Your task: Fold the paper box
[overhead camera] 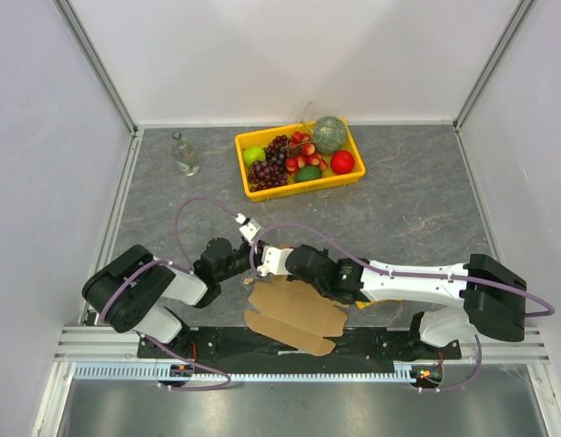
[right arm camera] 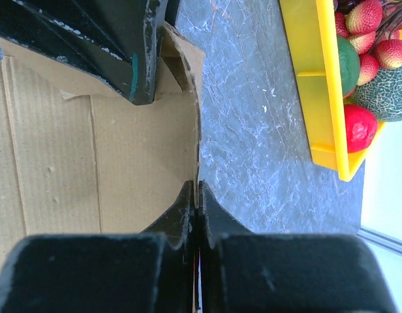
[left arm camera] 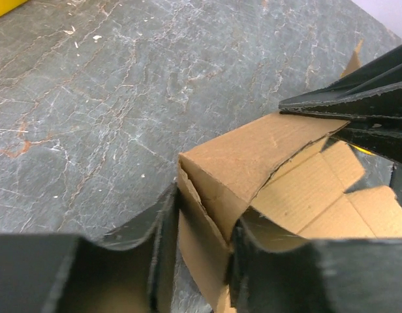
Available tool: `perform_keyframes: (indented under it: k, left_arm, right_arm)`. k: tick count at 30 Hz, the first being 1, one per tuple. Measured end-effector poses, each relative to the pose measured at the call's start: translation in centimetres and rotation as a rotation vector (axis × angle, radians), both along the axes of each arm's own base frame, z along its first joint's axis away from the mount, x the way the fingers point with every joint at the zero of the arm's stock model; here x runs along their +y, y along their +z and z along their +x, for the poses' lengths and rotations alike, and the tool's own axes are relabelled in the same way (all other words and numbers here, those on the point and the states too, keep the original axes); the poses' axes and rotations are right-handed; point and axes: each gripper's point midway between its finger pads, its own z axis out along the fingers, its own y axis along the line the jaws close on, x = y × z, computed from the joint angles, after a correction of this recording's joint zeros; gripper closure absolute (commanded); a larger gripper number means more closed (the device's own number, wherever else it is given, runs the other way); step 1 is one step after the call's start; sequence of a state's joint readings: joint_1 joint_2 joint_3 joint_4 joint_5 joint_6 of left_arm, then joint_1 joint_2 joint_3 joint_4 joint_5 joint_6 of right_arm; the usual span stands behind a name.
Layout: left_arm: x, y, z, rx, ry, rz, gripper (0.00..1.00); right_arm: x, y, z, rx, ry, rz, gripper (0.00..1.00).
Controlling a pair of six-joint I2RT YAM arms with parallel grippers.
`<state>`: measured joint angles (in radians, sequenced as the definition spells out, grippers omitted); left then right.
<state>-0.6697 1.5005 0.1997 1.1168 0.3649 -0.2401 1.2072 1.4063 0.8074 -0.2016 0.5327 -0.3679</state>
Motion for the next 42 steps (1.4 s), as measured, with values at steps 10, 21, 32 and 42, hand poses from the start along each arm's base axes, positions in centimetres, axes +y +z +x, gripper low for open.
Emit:
perform_keyframes:
  k: [10,21,32,42]
  left_arm:
    - [0.2,-0.5,0.5,-0.014,0.035,0.034,0.92]
    - [-0.4,0.9,2.2,-0.075,0.088,0.041,0.98]
    - [-1.0,3.2,6.4,-0.224,0.213,0.018,0.69]
    - [1.0,-0.7,6.7,-0.173,0.295,0.094,0.46]
  right_arm:
    - [0.4,0.3,-0.3,-0.002,-0.005,0.028,0.97]
    - [-0.2,1.5,0.8,-0.069,-0.067,0.026,0.99]
    - [-0.6,3.2,3.8,-0.299,-0.149,0.059,1.00]
    - [-1.1,2.0,4.8,-0.411,-0.167,0.027,1.00]
